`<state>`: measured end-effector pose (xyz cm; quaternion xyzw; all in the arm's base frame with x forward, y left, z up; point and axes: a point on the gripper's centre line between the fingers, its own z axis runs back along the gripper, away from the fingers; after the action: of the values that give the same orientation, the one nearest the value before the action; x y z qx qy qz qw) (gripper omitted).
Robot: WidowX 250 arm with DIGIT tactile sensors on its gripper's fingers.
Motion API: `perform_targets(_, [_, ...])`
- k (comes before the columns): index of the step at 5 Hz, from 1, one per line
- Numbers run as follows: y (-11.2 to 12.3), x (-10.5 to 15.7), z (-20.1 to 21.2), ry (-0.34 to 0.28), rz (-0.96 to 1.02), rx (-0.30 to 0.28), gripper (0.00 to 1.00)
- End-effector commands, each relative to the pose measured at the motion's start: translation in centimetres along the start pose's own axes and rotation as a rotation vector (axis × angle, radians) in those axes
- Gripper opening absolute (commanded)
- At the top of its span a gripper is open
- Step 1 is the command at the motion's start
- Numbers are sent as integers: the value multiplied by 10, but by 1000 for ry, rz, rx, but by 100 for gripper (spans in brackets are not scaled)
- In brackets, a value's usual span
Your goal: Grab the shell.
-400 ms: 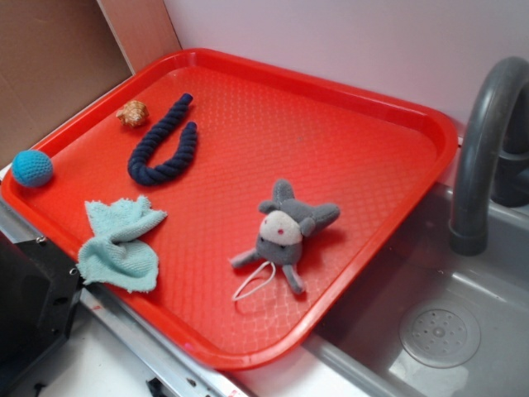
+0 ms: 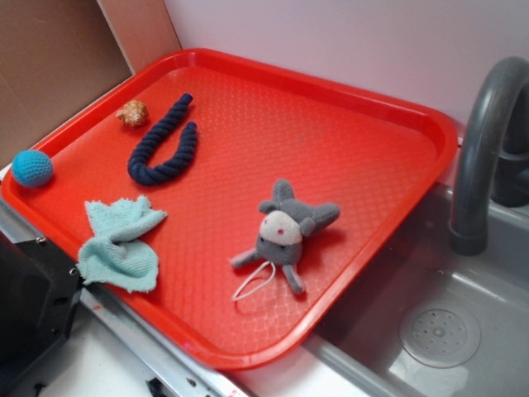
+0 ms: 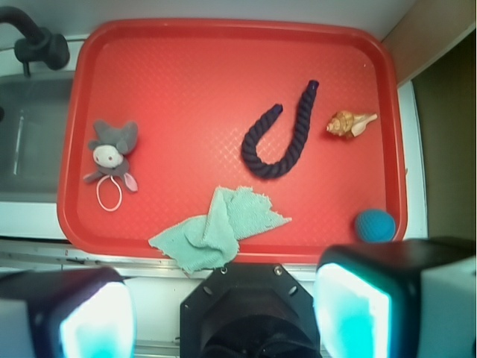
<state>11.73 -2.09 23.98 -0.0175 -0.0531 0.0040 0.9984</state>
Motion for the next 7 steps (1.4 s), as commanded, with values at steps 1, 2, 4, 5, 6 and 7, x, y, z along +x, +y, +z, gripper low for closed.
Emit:
perform_targets(1, [35,36,-22,-140,487,10,100])
perform_targets(2, [59,53,-52,-237,732,19,100])
perform_targets(4, [122,72,-114,-380,1204,144,100])
perform_targets(5, [149,69,-145,-386,1432,263,100])
perform_targets(6, [162,70,-167,-361,1582,349,100])
perform_targets(7, [169,72,-179,-344,1574,362,100])
